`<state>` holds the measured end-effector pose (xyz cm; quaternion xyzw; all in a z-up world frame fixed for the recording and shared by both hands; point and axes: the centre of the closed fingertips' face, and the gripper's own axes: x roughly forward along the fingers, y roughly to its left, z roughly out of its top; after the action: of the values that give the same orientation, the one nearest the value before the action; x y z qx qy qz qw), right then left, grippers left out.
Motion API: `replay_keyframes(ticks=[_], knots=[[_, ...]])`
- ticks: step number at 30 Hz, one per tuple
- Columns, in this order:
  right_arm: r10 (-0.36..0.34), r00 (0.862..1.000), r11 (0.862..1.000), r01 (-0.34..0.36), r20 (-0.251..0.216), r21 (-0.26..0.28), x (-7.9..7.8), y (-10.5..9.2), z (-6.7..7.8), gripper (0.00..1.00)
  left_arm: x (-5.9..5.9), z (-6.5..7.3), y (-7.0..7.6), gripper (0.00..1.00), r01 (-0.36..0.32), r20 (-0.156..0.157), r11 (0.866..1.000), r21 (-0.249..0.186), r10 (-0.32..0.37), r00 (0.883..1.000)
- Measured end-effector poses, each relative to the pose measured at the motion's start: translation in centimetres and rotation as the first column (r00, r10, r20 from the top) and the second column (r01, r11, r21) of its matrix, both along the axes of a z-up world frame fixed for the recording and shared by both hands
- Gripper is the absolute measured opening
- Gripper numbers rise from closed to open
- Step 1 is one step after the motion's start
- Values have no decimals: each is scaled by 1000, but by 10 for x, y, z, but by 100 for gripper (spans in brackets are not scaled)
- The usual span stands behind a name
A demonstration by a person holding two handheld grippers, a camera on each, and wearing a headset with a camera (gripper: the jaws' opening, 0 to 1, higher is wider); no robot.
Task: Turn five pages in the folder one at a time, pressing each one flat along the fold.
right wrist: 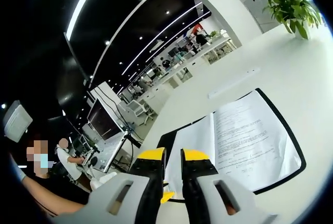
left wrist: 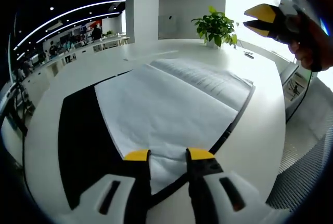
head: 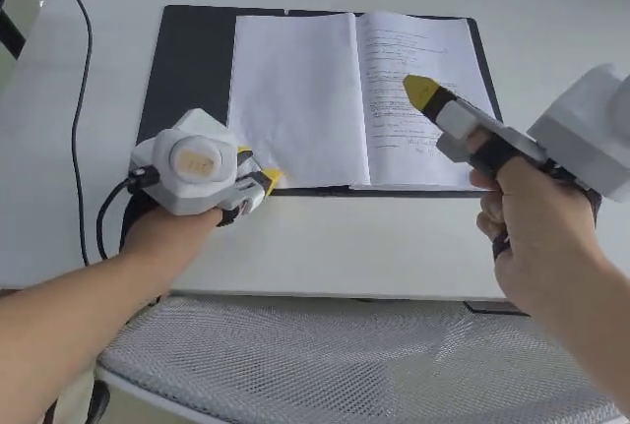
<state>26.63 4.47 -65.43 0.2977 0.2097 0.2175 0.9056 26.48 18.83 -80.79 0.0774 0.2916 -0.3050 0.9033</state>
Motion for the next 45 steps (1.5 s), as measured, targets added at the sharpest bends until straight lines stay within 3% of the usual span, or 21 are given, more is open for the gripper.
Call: replay_keyframes(ticks=[12,20,22,27,36,45], knots=[[21,1000,999,-21,-1,-28,10,-11,-10,13,0,-1,3,22,6,18,1000,-7,-6,1000],[109,994,993,-107,26,-47,29,-8,-14,16,0,-2,5,21,15,32,1000,-11,-14,999],[157,987,985,-154,36,-72,36,-5,-17,16,0,-2,5,21,20,38,1000,-11,-19,999],[203,978,976,-197,56,-90,57,-6,-19,18,0,-1,5,21,17,41,1000,-14,-17,999],[260,964,957,-252,44,-144,82,-15,-37,19,1,-2,6,19,16,43,1000,-20,-15,999],[366,930,916,-354,32,-189,109,0,-56,23,1,-1,5,19,12,40,1000,-21,-11,999]])
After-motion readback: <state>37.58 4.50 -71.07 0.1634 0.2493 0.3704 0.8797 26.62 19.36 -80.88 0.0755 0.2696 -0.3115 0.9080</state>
